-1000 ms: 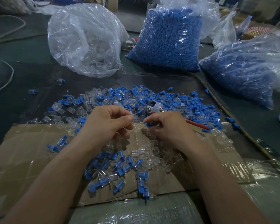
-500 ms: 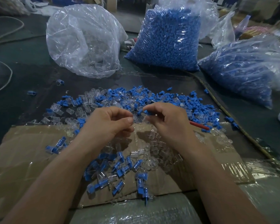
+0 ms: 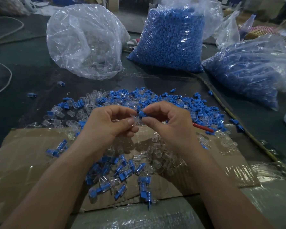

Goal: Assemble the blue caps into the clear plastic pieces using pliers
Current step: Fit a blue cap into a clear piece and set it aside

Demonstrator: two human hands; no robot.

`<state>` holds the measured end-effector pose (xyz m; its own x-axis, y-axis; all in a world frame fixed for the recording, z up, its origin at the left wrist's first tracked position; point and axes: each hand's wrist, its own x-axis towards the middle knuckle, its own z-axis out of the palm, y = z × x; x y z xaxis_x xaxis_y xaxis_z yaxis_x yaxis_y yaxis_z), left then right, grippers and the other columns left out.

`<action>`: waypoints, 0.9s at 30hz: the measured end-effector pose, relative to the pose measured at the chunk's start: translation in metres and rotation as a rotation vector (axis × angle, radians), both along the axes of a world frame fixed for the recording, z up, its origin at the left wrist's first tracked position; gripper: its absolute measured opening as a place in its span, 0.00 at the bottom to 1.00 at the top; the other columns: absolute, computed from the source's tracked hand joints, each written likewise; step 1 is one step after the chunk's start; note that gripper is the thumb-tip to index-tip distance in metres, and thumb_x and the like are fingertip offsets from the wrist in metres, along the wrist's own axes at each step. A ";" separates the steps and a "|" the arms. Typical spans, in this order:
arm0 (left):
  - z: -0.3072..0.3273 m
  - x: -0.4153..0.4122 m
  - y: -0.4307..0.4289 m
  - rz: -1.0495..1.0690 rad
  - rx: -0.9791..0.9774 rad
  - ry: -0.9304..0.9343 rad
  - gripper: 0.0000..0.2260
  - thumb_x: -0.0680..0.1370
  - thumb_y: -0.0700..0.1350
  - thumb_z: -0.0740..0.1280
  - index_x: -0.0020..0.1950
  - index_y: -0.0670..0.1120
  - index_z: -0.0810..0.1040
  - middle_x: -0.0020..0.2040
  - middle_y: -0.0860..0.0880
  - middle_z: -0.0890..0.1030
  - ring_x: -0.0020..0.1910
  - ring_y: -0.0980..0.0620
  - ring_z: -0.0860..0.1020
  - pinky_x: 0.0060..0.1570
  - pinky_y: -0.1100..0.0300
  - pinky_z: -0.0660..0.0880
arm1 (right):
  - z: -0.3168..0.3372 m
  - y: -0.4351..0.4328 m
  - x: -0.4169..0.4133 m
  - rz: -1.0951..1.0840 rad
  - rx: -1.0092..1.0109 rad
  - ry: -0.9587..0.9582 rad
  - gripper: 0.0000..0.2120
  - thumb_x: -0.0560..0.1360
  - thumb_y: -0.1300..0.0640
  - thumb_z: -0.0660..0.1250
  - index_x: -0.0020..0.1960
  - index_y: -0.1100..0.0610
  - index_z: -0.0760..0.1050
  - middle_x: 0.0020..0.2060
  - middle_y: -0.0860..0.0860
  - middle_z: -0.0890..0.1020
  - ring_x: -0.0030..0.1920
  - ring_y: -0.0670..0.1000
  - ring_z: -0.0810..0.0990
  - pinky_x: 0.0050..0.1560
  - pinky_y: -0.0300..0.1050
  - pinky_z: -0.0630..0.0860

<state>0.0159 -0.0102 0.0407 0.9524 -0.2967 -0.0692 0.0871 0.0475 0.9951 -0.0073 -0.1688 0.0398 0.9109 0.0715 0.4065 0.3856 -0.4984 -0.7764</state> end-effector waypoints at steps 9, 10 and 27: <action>0.000 0.001 0.001 0.001 0.061 -0.103 0.08 0.66 0.36 0.70 0.42 0.45 0.80 0.37 0.50 0.83 0.35 0.56 0.82 0.35 0.70 0.75 | 0.000 0.001 0.001 0.002 0.001 0.011 0.14 0.72 0.66 0.68 0.49 0.47 0.77 0.39 0.39 0.77 0.40 0.35 0.77 0.39 0.26 0.71; 0.000 0.001 0.001 0.002 0.077 -0.113 0.08 0.65 0.36 0.71 0.42 0.45 0.81 0.37 0.51 0.83 0.36 0.56 0.82 0.36 0.70 0.76 | 0.001 0.001 0.001 0.009 0.019 0.037 0.14 0.71 0.65 0.68 0.47 0.46 0.77 0.38 0.39 0.78 0.39 0.36 0.77 0.38 0.27 0.72; -0.003 -0.001 -0.002 0.083 0.193 -0.245 0.12 0.65 0.34 0.74 0.36 0.51 0.80 0.36 0.54 0.83 0.35 0.58 0.82 0.34 0.71 0.75 | -0.001 0.005 0.000 -0.017 0.034 0.054 0.11 0.70 0.63 0.71 0.38 0.47 0.76 0.34 0.44 0.80 0.34 0.41 0.78 0.35 0.32 0.75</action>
